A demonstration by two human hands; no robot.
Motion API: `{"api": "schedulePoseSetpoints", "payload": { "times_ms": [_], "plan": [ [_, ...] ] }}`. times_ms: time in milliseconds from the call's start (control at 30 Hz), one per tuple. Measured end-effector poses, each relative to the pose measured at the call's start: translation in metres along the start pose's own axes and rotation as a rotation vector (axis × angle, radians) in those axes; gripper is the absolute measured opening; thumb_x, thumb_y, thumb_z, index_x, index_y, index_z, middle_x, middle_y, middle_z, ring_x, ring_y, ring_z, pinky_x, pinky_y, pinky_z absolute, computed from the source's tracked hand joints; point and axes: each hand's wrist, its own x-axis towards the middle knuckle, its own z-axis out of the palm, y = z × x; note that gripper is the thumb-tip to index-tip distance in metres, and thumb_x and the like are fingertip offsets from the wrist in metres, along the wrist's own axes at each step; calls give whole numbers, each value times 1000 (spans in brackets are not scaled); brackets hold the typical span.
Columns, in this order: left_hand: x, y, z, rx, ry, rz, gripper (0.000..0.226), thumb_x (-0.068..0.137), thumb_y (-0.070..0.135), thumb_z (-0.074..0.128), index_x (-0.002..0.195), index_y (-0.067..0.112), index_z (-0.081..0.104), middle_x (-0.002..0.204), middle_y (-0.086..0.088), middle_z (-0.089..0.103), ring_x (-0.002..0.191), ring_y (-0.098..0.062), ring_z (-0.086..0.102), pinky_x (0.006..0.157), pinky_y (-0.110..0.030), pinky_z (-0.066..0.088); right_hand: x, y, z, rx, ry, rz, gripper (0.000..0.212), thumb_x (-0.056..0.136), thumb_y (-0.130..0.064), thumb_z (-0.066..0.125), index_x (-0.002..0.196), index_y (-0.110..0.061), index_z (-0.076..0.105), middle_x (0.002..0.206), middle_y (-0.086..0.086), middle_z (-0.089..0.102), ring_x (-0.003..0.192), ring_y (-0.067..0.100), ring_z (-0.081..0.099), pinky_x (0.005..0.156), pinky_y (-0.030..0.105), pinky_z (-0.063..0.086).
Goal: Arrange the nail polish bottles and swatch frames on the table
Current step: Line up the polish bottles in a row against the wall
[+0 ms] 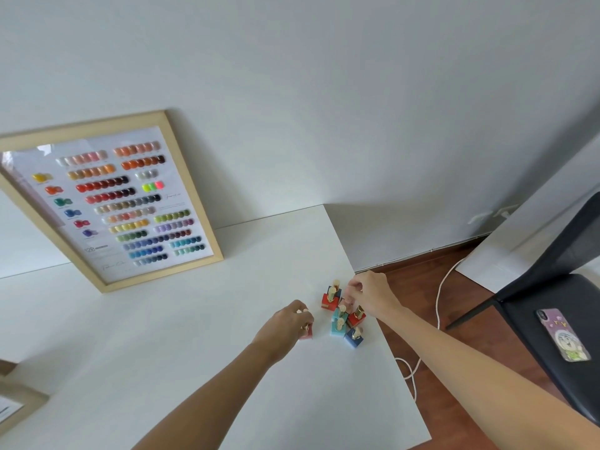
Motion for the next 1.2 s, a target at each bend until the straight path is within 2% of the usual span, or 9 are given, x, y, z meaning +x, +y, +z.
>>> {"api": "schedulePoseSetpoints", "payload": {
  "times_ms": [67,167,300,367,600,867,1000,1067,1200],
  "plan": [
    [1,1,0,4,-5,10,26,95,17,55,120,22,60,138,0,45,108,-27,60,86,-27,47,-1,-5,2,13,-41,38,29,83,-29,70,100,-5,70,99,7,71,86,14,60,72,20,45],
    [3,2,-1,14,-11,21,25,94,17,56,118,22,62,139,-1,45,108,-27,60,88,-27,47,0,-10,5,2,-105,96,46,77,-30,77,113,-4,63,105,10,68,95,19,62,80,27,52],
    [5,2,-1,24,-1,29,24,94,13,56,115,20,65,134,-2,51,108,-25,60,90,-28,49,6,-17,5,-81,-96,105,28,77,-12,75,102,-1,67,103,13,69,93,24,65,82,37,58],
    [5,1,-1,26,6,35,25,94,11,55,116,19,65,132,-3,53,109,-24,61,91,-28,50,8,-19,4,-117,-86,102,25,77,-8,73,100,-2,68,103,13,69,92,24,65,81,35,58],
    [8,-6,-2,-16,36,32,24,93,9,56,112,16,68,126,-3,58,107,-21,62,90,-25,49,9,-18,6,-163,-39,92,18,83,-7,67,100,-2,68,101,15,70,91,26,68,79,33,59],
    [19,-18,-14,-88,59,-10,19,90,9,60,104,14,71,120,-3,61,103,-23,63,85,-25,48,19,-10,0,-199,-82,45,24,87,-8,64,111,-6,67,112,13,69,98,23,67,85,29,56],
    [36,-27,-31,-115,100,-23,16,87,8,63,99,13,72,116,-3,63,99,-23,64,84,-25,48,34,-8,-16,-193,-129,26,26,86,-5,67,111,-3,67,112,15,67,94,23,67,74,21,52],
    [49,-33,-41,-126,124,-28,16,86,7,64,98,13,73,115,-3,63,98,-23,64,84,-26,49,46,-10,-26,-188,-165,6,26,85,-3,66,112,-1,66,112,15,67,92,23,67,78,22,53],
    [85,-43,-63,-144,158,-47,16,85,6,66,98,12,74,115,-4,64,99,-23,65,86,-27,49,79,-18,-40,-156,-160,-40,20,90,0,55,106,2,66,104,19,70,80,25,68,68,22,51]
  ]
}}
